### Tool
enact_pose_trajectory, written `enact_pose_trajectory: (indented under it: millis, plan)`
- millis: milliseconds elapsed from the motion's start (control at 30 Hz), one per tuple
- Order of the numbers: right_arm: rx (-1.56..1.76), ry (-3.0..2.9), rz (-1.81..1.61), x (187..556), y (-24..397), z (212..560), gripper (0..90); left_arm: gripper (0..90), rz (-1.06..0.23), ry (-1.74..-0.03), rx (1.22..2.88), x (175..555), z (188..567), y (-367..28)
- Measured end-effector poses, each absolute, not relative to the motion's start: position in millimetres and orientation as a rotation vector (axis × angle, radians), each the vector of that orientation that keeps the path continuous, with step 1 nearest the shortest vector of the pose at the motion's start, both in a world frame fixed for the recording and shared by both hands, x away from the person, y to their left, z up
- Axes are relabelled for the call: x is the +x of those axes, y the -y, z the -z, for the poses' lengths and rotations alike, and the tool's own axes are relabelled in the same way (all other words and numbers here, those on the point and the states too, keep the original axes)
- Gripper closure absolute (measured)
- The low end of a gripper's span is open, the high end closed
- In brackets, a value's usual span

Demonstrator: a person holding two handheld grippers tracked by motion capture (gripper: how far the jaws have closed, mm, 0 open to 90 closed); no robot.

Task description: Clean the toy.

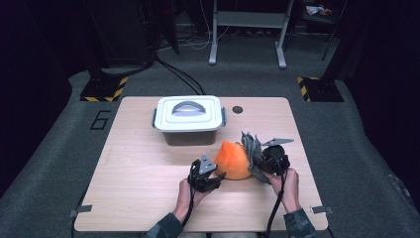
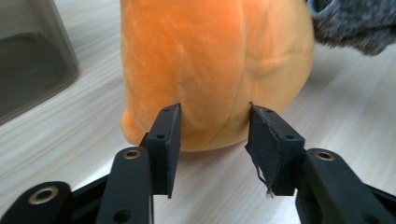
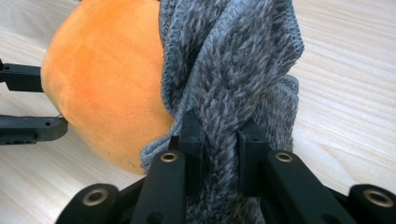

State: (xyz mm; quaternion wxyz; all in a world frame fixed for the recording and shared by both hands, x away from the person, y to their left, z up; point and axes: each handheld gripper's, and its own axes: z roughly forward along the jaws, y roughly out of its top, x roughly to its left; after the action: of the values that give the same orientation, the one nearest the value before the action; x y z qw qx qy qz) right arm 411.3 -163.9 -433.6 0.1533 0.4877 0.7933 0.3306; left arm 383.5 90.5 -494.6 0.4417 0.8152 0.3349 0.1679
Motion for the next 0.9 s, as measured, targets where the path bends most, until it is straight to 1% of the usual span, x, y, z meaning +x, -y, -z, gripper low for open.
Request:
enact_pose_trajectory:
  millis: [33,100,167,267,433,467,633,767,900]
  plan:
    - [1.394,-2.273,-0.944,413,164,434,76.0,53.3,-0.417,-0.825,2.032,384,495,-90]
    - [1.401,-2.272,-0.949,414,165,435,75.9,53.5,-0.457,-0.817,2.048,384,495,-88]
    - [1.403,-2.274,-0.954,415,165,435,76.0,55.6,-0.482,-0.8,2.063,383,495,-84]
    - [1.403,-2.269,-0.952,415,166,436,75.9,63.7,-0.511,-0.789,2.07,383,496,-81]
    - [1.403,-2.262,-0.966,413,167,436,75.8,81.0,-0.523,-0.778,2.075,381,495,-80]
    - [1.411,-2.258,-0.971,412,169,437,75.7,82.4,-0.517,-0.774,2.076,381,495,-80]
    - [1.405,-2.248,-1.0,407,179,435,75.6,84.2,-0.496,-0.761,2.056,377,490,-80]
    - [1.4,-2.233,-1.046,399,182,423,75.6,84.5,-0.467,-0.752,2.045,373,482,-79]
    - [1.349,-2.246,-1.088,392,174,409,75.5,84.5,-0.463,-0.735,2.037,370,477,-77]
